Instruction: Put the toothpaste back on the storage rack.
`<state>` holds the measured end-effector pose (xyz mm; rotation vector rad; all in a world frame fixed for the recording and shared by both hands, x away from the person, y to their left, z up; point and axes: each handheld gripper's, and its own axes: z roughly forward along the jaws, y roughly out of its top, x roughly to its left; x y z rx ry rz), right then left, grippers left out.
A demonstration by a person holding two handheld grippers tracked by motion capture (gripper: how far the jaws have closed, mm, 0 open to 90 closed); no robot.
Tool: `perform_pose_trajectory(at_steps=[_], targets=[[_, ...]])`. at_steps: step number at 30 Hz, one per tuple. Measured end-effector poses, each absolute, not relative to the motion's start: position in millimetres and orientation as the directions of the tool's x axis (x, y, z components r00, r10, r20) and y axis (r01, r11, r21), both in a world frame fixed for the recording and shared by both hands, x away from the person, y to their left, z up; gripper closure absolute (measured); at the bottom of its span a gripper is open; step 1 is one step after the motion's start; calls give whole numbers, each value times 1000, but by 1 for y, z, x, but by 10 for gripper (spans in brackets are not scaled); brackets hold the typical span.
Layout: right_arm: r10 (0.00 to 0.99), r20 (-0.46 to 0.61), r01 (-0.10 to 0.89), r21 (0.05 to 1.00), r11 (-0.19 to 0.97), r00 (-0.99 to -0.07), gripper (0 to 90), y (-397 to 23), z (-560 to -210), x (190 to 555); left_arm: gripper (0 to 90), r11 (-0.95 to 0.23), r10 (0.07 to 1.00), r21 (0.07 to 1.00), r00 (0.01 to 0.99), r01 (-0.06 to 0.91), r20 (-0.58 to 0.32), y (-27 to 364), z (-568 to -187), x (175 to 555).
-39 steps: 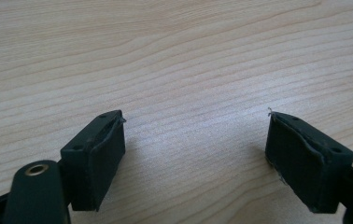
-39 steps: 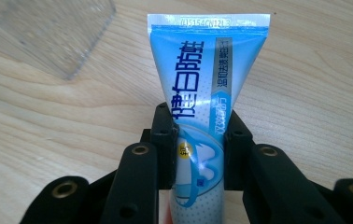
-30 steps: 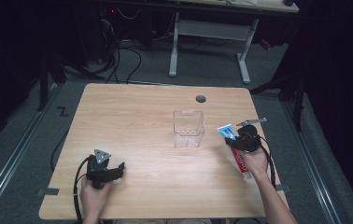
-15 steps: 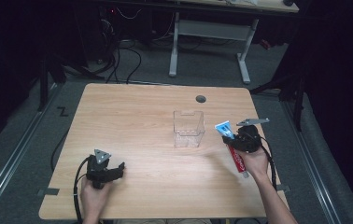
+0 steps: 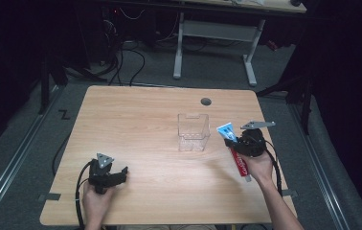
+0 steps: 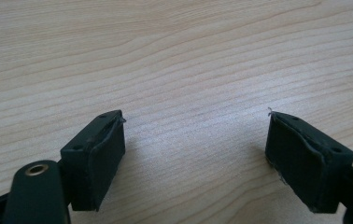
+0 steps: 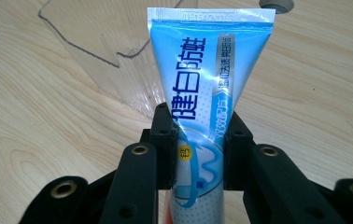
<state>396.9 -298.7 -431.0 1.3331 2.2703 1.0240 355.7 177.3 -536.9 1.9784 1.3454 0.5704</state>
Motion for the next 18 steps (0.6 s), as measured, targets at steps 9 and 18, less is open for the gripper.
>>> perform_pose_trajectory(at_steps=[9, 18], targets=[[836, 79, 602, 731, 321, -542, 721, -289, -422, 396, 201, -245, 928, 732, 373, 635, -13, 177, -537, 356], [824, 88, 584, 747, 317, -560, 720, -283, -417, 397, 201, -244, 928, 733, 373, 635, -14, 177, -537, 356]])
